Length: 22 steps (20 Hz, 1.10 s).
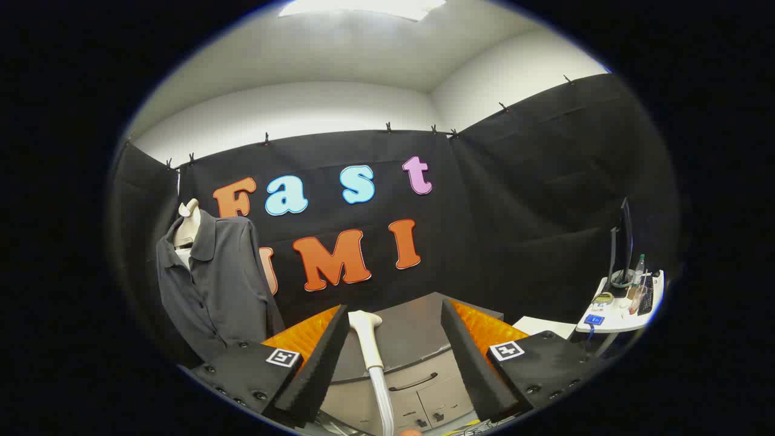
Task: Iron the clothes twice with a garment steamer, once on the left side and once on the right side.
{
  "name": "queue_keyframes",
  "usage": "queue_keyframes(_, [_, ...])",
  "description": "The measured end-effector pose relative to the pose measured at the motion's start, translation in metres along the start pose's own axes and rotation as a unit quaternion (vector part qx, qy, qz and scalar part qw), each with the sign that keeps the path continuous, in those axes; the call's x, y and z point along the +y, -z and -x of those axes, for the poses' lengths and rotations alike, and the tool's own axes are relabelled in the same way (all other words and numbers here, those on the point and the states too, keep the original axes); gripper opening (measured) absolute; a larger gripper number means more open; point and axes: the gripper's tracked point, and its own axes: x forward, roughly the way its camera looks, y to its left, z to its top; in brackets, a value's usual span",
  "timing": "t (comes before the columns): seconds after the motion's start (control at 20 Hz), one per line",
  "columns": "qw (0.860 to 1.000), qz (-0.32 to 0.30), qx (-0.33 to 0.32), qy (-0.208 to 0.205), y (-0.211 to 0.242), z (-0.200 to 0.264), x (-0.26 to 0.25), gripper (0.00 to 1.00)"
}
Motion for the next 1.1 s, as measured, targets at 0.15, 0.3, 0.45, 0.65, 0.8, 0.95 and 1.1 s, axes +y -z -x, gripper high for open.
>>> queue_keyframes(0.15, [1.000, -0.001, 0.002, 0.000, 0.002, -0.002, 0.001, 0.98])
queue_keyframes(0.3, [1.000, -0.002, 0.005, 0.004, 0.003, -0.005, -0.002, 0.98])
queue_keyframes(0.45, [1.000, 0.000, 0.007, 0.002, 0.004, -0.008, 0.000, 0.98])
queue_keyframes(0.65, [1.000, 0.000, 0.015, 0.000, 0.010, -0.012, 0.000, 0.98])
queue_keyframes(0.8, [1.000, 0.000, 0.018, 0.000, 0.011, -0.016, -0.002, 0.98])
queue_keyframes(0.95, [1.000, 0.000, 0.019, -0.002, 0.012, -0.020, -0.001, 0.98])
queue_keyframes(1.1, [1.000, 0.000, 0.027, -0.011, 0.016, -0.026, 0.005, 0.98])
